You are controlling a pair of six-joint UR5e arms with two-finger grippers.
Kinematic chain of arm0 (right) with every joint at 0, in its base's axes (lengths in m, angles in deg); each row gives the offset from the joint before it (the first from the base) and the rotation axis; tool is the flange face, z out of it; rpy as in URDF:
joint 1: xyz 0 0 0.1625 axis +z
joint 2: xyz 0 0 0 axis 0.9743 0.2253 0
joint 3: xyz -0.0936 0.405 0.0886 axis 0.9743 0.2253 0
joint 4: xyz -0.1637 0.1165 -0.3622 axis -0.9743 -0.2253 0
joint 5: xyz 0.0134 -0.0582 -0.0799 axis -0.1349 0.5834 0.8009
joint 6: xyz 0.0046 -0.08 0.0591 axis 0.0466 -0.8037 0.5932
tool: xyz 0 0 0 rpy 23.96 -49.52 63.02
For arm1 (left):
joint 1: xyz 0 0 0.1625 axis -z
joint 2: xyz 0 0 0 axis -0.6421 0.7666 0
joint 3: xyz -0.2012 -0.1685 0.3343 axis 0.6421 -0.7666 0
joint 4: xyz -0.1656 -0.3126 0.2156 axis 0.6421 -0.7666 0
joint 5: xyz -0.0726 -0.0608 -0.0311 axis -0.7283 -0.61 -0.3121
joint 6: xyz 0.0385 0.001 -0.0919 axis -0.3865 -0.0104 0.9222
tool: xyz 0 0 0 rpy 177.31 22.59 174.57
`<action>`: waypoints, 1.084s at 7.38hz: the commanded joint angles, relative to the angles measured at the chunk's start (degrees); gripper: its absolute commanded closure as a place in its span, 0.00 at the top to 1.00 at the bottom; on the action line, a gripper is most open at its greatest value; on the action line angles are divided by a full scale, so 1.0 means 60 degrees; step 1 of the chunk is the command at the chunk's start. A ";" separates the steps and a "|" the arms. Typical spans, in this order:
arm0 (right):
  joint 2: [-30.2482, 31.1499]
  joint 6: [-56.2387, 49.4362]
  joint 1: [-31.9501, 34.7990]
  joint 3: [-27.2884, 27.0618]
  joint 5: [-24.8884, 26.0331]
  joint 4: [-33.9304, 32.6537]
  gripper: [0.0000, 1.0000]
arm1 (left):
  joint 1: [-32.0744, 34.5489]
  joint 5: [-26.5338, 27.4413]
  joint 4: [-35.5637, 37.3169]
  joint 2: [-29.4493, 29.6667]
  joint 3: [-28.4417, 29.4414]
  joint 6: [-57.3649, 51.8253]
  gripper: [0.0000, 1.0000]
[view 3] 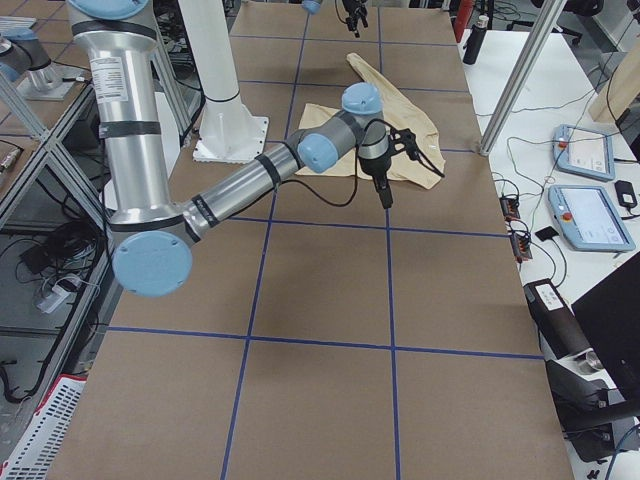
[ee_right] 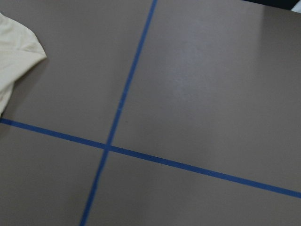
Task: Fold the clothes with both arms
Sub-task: 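Release the sleeve, withdraw the right gripper while the left gripper grasps the other cuff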
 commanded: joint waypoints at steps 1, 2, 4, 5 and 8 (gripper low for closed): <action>0.1119 -0.1206 0.0777 0.0011 -0.0401 0.0357 1.00 | -0.0942 0.0853 -0.0090 0.0049 0.0117 0.0483 1.00; 0.1106 -0.1193 0.0777 0.0011 -0.0401 0.0357 1.00 | -0.1324 0.0990 -0.0090 0.0049 0.0132 0.0675 1.00; 0.1120 -0.1192 0.0777 -0.0003 -0.0386 0.0372 1.00 | -0.1707 0.1035 -0.0090 0.0035 0.0175 0.0662 0.93; 0.1120 -0.1192 0.0777 0.0011 -0.0386 0.0372 1.00 | -0.1796 0.1050 -0.0090 0.0035 0.0248 0.0618 0.84; 0.1120 -0.1105 0.0777 0.0011 -0.0372 0.0372 1.00 | -0.1899 0.1050 -0.0090 -0.0009 0.0322 0.0589 0.70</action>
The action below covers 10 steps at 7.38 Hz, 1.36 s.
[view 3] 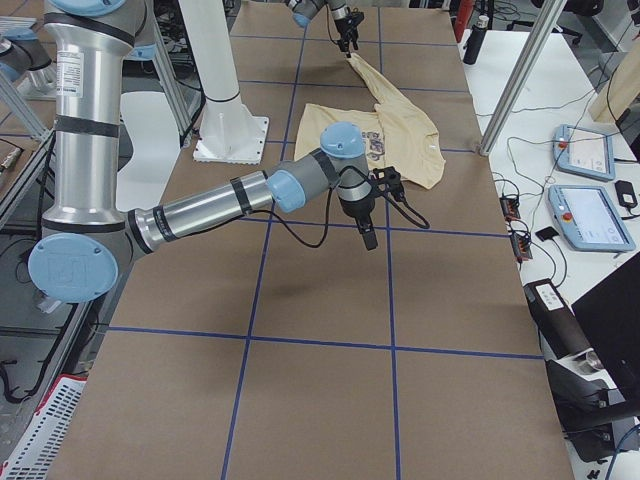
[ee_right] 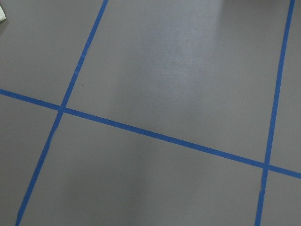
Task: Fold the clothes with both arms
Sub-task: 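Release the sleeve, withdraw the right gripper while the left gripper grasps the other cuff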
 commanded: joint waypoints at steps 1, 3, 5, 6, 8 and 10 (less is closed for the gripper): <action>0.0001 0.0046 0.0001 0.0025 0.0016 0.0000 1.00 | -0.0064 0.0002 0.0000 -0.0041 0.0030 -0.0018 0.69; 0.0001 0.0061 -0.0014 0.0025 0.0017 0.0000 1.00 | -0.0094 0.0002 0.0000 -0.0027 0.0176 -0.0018 0.63; 0.0001 0.0061 -0.0014 0.0025 0.0017 0.0000 1.00 | -0.0094 -0.0013 0.0000 -0.0012 0.0250 -0.0033 0.61; 0.0001 0.0061 -0.0014 0.0040 0.0017 0.0000 1.00 | -0.0094 -0.0013 0.0000 -0.0012 0.0250 -0.0033 0.47; 0.0001 0.0061 -0.0014 0.0054 0.0017 0.0000 1.00 | -0.0094 0.0002 0.0000 -0.0012 0.0250 -0.0047 0.09; -0.0029 0.0075 -0.0014 0.0069 0.0002 0.0000 1.00 | -0.0079 -0.0042 -0.0116 -0.0027 0.0061 -0.0411 0.00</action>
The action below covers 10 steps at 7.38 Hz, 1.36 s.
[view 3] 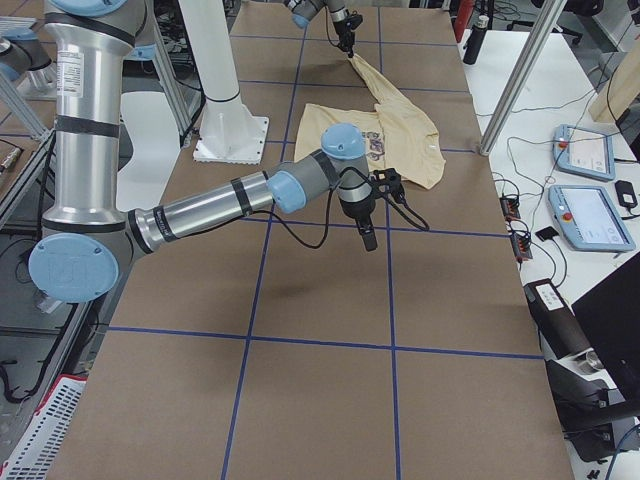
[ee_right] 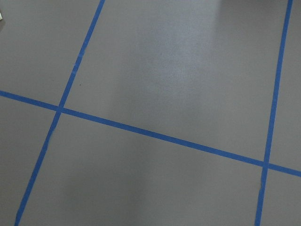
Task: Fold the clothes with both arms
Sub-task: 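Carry the sleeve with the left gripper across the shirt body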
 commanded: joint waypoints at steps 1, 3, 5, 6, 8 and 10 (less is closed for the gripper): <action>-0.0011 0.0020 0.0000 0.0013 -0.0012 0.0000 1.00 | 0.0056 -0.0143 -0.0010 -0.0041 -0.0430 -0.0327 0.00; -0.0011 0.0020 0.0000 0.0013 -0.0012 0.0000 1.00 | 0.0158 -0.1048 0.0471 0.0060 -0.1015 -0.0328 0.00; -0.0011 0.0020 0.0000 0.0027 -0.0012 0.0000 1.00 | 0.0145 -0.1096 0.3224 0.1020 -0.2373 -0.0357 0.00; -0.0026 0.0020 0.0000 0.0042 -0.0012 0.0000 1.00 | 0.0145 -0.1082 0.5476 0.2217 -0.3077 -0.0357 0.00; -0.0040 0.0035 0.0000 0.0057 -0.0012 0.0000 1.00 | 0.0043 -0.1111 0.9420 0.5697 -0.3100 -0.0227 0.00; -0.0055 0.0035 0.0000 0.0072 -0.0012 0.0000 1.00 | -0.0235 -0.1126 1.1717 0.8295 -0.2344 0.0210 0.00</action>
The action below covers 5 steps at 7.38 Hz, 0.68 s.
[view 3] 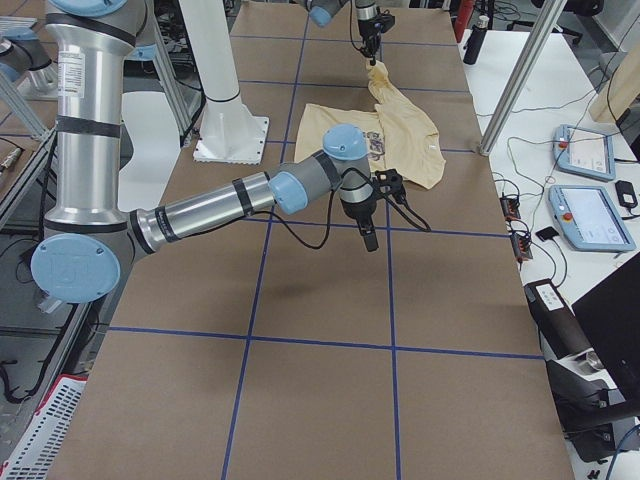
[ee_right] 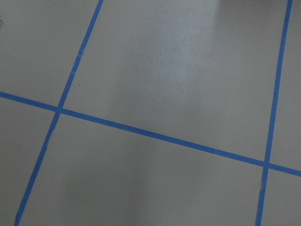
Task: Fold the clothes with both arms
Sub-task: 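Carry the sleeve with the left gripper across the shirt body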
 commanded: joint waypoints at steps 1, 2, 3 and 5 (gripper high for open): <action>-0.0027 0.0017 0.0000 0.0052 0.0000 0.0000 1.00 | -0.0271 -0.0053 0.1528 0.3166 0.2042 0.0984 0.00; -0.0056 0.0002 0.0000 0.0096 0.0000 0.0000 1.00 | -0.0345 -0.0068 0.1529 0.4849 0.3986 0.1528 0.00; -0.0071 0.0017 0.0000 0.0096 0.0000 0.0000 1.00 | -0.0694 -0.0054 0.1413 0.6359 0.5977 0.2229 0.00; -0.0071 0.0017 0.0000 0.0125 -0.0014 -0.0014 1.00 | -0.1397 0.0049 0.0815 0.7923 0.8405 0.4130 0.00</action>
